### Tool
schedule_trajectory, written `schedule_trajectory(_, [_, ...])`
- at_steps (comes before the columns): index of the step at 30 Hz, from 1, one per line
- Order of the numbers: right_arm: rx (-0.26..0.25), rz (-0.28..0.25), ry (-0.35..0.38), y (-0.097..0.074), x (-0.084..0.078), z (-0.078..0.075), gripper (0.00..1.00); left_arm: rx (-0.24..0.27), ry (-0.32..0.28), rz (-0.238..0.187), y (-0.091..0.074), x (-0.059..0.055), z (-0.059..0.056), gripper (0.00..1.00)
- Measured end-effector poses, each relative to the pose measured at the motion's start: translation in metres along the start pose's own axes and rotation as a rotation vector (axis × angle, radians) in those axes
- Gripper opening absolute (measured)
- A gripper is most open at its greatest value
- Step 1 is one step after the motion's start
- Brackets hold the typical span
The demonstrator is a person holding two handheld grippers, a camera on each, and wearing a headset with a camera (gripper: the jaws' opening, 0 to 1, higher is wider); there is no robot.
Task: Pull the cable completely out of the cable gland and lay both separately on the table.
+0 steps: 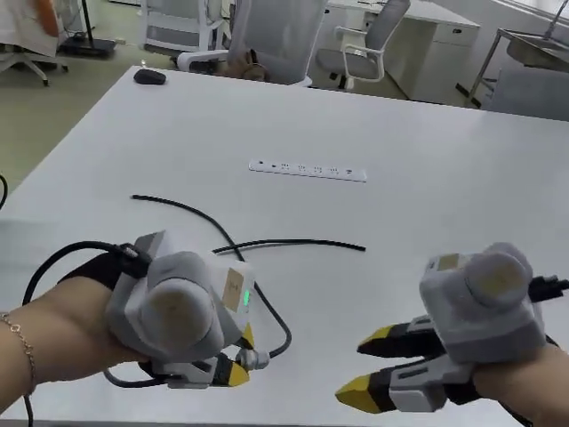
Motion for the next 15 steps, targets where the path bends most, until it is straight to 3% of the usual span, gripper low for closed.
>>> schedule_trajectory(3, [0.097,0.02,-0.114,0.018,0.012,0.009,0.39,-0.016,0.038,-0.029,-0.001,0.004,-0.002,0.18])
schedule_trajectory(6, [0.166,0.021,-0.154,0.031,0.018,0.014,0.38,-0.028,0.029,-0.044,0.0,0.005,-0.004,0.18])
schedule_trajectory(8, [0.224,0.049,-0.217,0.039,0.018,0.017,0.35,-0.038,0.031,-0.041,0.002,0.002,-0.005,0.18])
schedule_trajectory(11, [0.253,0.092,-0.293,0.047,0.018,0.019,0.3,-0.045,0.036,-0.04,0.002,0.0,-0.006,0.18])
schedule_trajectory(15, [0.283,0.079,-0.31,0.054,0.022,0.024,0.27,-0.044,0.013,-0.069,0.001,0.001,-0.005,0.18])
Point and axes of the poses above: the centre of the closed fingertips' face, and the gripper's own axes: y roughly forward along the fingers, z roughly to its left, x roughly out of its top, the point moved 3 cm from there along -y, roughly backward along the fingers, and after that the axes turned 8 degrees about -z, right-handed, at the moved point
